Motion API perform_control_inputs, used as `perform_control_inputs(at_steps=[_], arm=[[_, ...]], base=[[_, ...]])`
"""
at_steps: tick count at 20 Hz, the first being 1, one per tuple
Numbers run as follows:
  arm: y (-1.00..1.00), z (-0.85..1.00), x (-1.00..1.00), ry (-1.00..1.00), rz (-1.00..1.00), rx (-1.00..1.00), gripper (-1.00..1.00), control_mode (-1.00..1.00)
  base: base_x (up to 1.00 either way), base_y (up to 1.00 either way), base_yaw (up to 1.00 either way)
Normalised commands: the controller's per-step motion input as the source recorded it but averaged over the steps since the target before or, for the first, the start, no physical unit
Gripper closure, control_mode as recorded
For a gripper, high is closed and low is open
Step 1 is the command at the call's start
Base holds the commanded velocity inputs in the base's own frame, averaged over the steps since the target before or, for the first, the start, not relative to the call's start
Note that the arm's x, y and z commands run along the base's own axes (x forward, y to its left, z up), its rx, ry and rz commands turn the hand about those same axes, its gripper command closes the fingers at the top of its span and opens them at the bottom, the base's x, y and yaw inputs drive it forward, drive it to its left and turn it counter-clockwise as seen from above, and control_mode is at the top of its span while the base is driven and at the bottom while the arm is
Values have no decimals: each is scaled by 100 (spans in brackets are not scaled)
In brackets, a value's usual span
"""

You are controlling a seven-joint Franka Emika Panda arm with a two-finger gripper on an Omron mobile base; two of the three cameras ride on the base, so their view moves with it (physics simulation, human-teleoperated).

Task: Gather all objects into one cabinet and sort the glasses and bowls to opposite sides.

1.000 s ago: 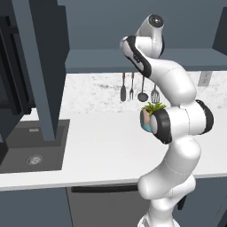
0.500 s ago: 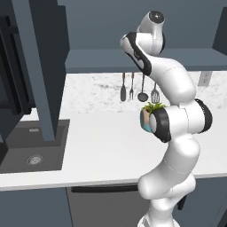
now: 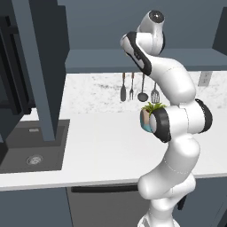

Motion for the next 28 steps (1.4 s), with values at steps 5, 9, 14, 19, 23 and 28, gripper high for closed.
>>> perform_control_inputs(at_steps=[5, 9, 14, 19, 23, 28], arm=[[0, 0, 0, 0, 0, 0, 100, -100], [0, 0, 0, 0, 0, 0, 100, -100], [0, 1, -5, -1, 0, 0, 100, -100], [-9, 14, -43, -5, 0, 0, 100, -100], [-23, 27, -72, -10, 0, 0, 100, -100], [-17, 17, -71, -8, 0, 0, 100, -100]], base=[[0, 0, 0], [0, 0, 0], [0, 0, 0], [0, 0, 0], [0, 0, 0], [0, 0, 0]])
